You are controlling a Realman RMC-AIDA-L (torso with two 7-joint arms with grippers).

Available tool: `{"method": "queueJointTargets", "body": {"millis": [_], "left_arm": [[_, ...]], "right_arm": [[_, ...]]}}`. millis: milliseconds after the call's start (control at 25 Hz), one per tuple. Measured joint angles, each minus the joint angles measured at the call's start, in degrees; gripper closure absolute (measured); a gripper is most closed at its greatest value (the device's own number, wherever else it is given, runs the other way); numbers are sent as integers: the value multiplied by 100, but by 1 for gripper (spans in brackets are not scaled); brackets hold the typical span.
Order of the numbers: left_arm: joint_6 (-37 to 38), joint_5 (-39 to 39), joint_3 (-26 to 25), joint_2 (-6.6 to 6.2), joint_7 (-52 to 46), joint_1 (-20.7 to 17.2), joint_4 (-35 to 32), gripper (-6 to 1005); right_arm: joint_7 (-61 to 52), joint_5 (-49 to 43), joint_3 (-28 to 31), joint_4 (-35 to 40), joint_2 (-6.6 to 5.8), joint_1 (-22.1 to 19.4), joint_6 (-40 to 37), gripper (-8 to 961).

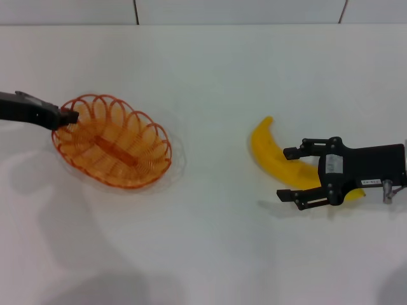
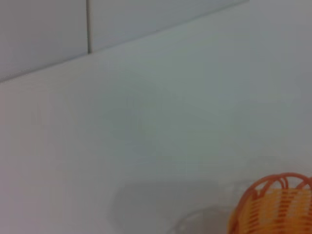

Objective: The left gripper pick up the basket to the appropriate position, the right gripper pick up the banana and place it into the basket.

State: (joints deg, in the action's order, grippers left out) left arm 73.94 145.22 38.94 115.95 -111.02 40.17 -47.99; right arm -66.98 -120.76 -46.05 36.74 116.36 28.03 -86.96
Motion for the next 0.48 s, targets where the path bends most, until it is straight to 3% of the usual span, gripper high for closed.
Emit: {"method": "queueJointTargets", "body": {"millis": [480], "left_arm": [[-263, -510, 0, 23, 293, 43, 120, 917]], "right_arm": [[7, 16, 22, 1, 6, 72, -30, 64]]}}
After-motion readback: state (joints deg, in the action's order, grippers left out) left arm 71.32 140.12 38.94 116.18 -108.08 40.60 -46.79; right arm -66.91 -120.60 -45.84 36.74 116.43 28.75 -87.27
